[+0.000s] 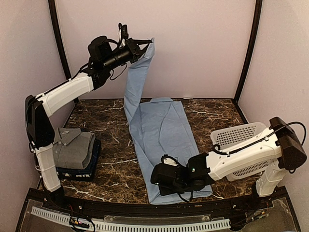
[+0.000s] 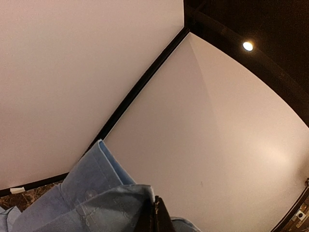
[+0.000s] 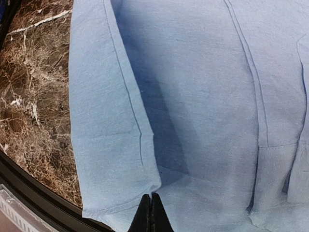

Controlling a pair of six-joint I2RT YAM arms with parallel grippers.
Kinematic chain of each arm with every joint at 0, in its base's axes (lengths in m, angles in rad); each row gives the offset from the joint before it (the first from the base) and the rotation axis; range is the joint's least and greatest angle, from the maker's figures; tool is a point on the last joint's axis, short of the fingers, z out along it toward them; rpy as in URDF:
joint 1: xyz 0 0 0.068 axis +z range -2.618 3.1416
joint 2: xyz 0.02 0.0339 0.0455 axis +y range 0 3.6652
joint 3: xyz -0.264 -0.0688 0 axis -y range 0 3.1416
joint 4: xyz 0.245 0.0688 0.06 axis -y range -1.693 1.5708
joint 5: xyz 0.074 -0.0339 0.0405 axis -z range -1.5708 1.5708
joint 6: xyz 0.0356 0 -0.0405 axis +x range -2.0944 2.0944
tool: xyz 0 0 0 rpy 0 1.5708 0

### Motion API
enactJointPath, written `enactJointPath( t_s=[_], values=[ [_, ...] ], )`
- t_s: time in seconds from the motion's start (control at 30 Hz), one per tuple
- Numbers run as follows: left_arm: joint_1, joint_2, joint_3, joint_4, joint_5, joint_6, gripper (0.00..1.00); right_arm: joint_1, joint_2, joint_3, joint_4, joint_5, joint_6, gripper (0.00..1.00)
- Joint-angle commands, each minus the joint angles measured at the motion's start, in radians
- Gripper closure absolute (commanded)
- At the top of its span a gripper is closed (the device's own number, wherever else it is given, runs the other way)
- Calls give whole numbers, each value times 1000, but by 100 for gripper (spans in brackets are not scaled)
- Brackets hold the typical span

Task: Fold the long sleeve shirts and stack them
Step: Fold the 1/3-folded shirt at the center of the board.

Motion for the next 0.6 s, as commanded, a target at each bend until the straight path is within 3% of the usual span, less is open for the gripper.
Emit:
enactJointPath(
  t_s=[0.0, 0.3, 0.57],
  values=[
    [-20, 52, 99, 205, 32, -127, 100, 16, -42, -30, -24, 49, 77, 100],
    [-55, 198, 281, 280, 44, -221, 100, 25, -112, -112, -62, 87, 171, 100],
    [-76, 288, 286, 313, 57, -256, 100, 73, -108, -125, -76, 101, 233, 100]
  ],
)
